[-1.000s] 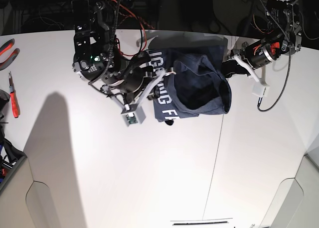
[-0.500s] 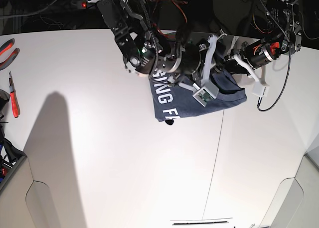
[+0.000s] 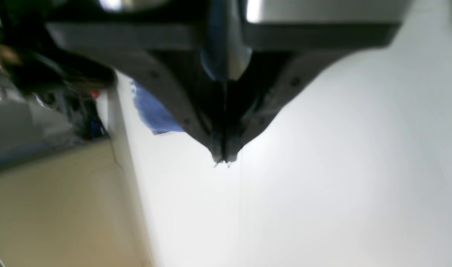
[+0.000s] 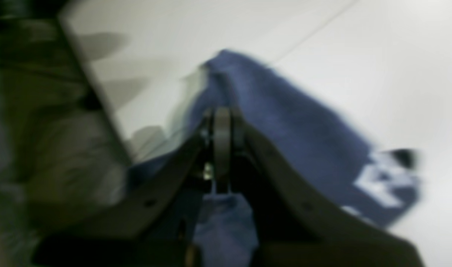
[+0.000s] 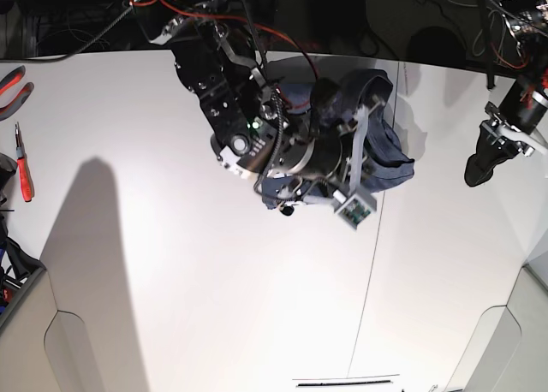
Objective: Layout the t-shirt on the table in an organized manner, then fold the t-shirt properly
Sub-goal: 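Grasp the folded bundle with both grippers and lift it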
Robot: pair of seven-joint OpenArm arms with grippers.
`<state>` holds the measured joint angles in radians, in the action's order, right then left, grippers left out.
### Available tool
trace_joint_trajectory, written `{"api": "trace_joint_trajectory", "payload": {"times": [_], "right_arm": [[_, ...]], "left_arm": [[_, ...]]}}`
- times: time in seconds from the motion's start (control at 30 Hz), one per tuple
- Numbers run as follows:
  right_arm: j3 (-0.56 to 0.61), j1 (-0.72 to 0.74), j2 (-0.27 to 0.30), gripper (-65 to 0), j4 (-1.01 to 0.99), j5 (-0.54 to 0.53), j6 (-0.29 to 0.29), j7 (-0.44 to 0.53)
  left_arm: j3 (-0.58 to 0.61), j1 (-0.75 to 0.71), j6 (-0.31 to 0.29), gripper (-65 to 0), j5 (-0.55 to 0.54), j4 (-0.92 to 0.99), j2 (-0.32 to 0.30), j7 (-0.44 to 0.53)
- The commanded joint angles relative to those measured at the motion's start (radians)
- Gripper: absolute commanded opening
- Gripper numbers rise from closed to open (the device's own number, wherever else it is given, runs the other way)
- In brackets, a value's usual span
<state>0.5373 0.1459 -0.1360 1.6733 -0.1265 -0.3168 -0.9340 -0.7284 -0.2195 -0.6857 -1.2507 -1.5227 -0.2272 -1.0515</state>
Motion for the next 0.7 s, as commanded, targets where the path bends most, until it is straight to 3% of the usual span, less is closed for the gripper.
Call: {"api": "trace_joint_trajectory", "payload": {"times": [0.0,0.17,0.3,0.37,0.53,0.67], "right_arm": [[-0.012,0.038,-0.014,-65.0,0.017,0.022,0.011,0.042],[-0.132,0.143,-0.014,-65.0,-0.011,0.104,0.033,0.063],[-0.253,0.236,-0.014,-65.0,-0.172,0.072,0.028,0.064],[-0.298,0.28,-0.014,-65.0,-0.296,0.024,-0.008,0.064],[-0.332,0.34,-0.014,-65.0,-0.601,-0.086,-0.113,0.096],[-0.332,0.333,-0.014,-65.0,-0.694,-0.147,-0.167,0.046]], "left_arm": [[0.003,0.003,-0.012,-65.0,-0.072,-0.032,-0.014,-0.034],[0.102,0.0,-0.012,-65.0,-0.233,-0.05,-0.017,-0.235],[0.248,0.0,-0.012,-65.0,-0.233,-0.05,-0.018,-0.336],[0.327,0.0,-0.012,-65.0,-0.217,-0.05,-0.018,-0.345],[0.491,0.004,-0.012,-65.0,-0.024,-0.05,-0.018,-0.344],[0.546,0.006,-0.012,-65.0,0.253,-0.05,-0.018,-0.204]]}}
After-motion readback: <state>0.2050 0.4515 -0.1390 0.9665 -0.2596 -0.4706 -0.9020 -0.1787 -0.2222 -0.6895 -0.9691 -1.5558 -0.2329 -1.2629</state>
